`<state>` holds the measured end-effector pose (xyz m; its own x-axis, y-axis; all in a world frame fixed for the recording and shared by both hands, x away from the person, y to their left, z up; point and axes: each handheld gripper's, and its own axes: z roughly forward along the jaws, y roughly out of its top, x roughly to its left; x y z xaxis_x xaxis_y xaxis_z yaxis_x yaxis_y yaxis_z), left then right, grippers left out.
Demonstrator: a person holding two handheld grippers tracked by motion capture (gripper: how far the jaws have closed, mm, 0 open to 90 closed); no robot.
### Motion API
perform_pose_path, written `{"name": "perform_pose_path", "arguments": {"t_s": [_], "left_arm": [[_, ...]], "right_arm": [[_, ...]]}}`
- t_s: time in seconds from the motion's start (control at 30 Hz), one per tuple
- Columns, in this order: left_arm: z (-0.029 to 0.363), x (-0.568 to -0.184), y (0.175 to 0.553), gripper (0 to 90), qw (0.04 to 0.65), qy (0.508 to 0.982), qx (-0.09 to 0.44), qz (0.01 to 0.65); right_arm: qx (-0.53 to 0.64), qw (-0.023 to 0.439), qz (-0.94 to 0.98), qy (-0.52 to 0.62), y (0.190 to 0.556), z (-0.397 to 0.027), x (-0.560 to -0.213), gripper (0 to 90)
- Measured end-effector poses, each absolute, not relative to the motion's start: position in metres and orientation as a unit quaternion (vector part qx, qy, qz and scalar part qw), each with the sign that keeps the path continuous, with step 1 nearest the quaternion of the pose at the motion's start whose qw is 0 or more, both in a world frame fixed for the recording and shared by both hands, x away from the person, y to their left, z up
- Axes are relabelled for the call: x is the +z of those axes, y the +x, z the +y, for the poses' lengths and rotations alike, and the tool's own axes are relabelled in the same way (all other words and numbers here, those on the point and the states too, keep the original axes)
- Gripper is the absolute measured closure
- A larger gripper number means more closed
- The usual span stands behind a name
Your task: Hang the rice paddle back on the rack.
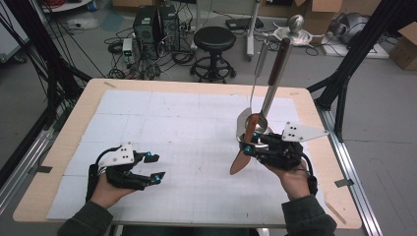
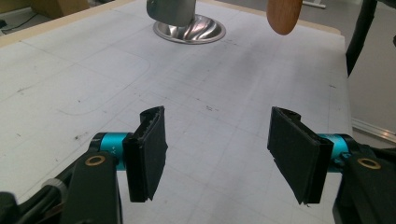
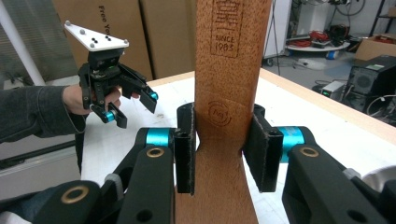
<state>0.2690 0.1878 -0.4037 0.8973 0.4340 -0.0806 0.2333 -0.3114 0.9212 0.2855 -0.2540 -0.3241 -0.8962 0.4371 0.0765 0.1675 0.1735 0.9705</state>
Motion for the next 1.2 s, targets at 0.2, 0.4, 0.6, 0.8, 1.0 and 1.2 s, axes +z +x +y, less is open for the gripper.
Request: {"name": "perform_pose_path", "arguments": {"t_s": [0.2, 0.4, 0.6, 0.8, 1.0, 1.2], "left_arm": [[0.189, -0.404, 0.269, 37.0, 0.547, 0.806, 0.091, 0.209], [0.189, -0.404, 0.270, 36.8, 0.546, 0.806, 0.089, 0.209], [0.189, -0.403, 0.269, 36.8, 0.548, 0.804, 0.090, 0.210], [0.189, -0.402, 0.270, 36.8, 0.549, 0.804, 0.092, 0.211], [0.189, -0.402, 0.270, 36.7, 0.549, 0.802, 0.095, 0.214], [0.189, -0.402, 0.270, 36.5, 0.547, 0.803, 0.096, 0.214]], "right_arm": [[0.610, 0.114, 0.758, 0.203, 0.282, -0.262, -0.320, 66.9], [0.612, 0.122, 0.755, 0.203, 0.280, -0.271, -0.312, 67.0], [0.613, 0.129, 0.752, 0.205, 0.279, -0.280, -0.305, 66.9], [0.610, 0.130, 0.754, 0.208, 0.280, -0.287, -0.302, 67.0], [0.610, 0.131, 0.751, 0.216, 0.280, -0.294, -0.300, 67.0], [0.612, 0.136, 0.748, 0.220, 0.279, -0.301, -0.297, 67.0]]}}
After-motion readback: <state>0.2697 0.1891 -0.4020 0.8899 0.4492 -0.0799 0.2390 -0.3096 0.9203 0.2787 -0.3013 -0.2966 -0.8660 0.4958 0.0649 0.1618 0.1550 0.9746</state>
